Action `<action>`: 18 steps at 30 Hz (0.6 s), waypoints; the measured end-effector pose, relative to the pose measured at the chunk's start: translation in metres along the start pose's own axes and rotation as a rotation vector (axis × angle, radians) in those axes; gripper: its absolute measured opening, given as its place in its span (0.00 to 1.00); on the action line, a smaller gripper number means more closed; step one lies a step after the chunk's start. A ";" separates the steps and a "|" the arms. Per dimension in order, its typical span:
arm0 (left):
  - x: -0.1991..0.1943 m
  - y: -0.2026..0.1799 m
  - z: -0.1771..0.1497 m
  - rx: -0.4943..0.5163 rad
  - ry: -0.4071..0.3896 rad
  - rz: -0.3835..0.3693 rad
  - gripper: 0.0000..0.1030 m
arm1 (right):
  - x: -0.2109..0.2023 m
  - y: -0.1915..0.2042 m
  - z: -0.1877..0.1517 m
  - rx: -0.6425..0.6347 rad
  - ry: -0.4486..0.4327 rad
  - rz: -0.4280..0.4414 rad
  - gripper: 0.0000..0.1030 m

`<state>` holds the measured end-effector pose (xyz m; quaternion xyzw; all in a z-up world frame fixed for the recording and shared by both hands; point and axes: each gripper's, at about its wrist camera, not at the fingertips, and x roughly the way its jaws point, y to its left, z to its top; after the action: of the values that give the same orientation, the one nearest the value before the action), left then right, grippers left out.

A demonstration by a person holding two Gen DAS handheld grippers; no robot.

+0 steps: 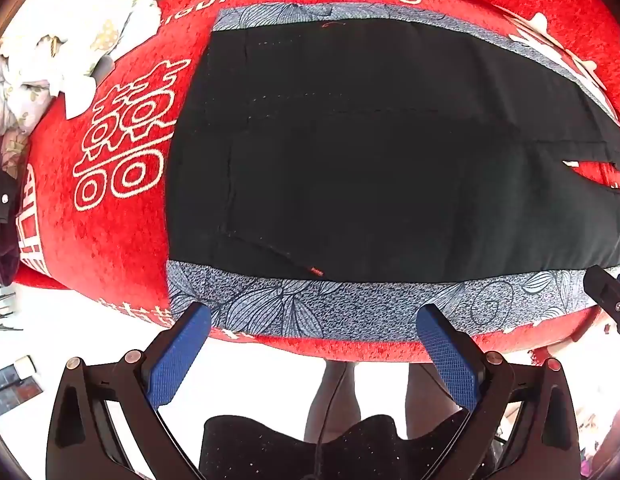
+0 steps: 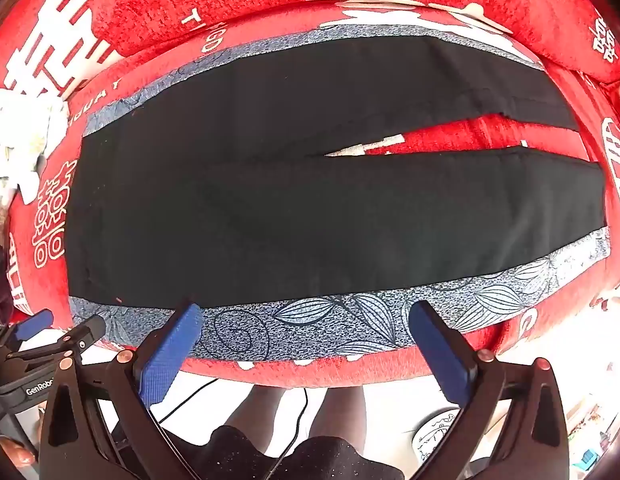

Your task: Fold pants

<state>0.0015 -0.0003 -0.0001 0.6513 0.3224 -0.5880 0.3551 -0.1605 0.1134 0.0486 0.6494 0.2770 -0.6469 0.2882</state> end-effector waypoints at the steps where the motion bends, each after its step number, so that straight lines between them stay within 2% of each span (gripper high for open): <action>1: 0.000 0.001 0.000 -0.001 0.000 0.002 1.00 | 0.001 0.000 0.000 0.002 0.001 0.001 1.00; 18: 0.000 -0.006 -0.004 0.019 -0.016 0.048 1.00 | 0.004 -0.001 -0.002 -0.007 0.000 0.005 1.00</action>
<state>-0.0011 0.0063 -0.0008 0.6574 0.2981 -0.5875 0.3658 -0.1599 0.1157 0.0445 0.6490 0.2774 -0.6454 0.2922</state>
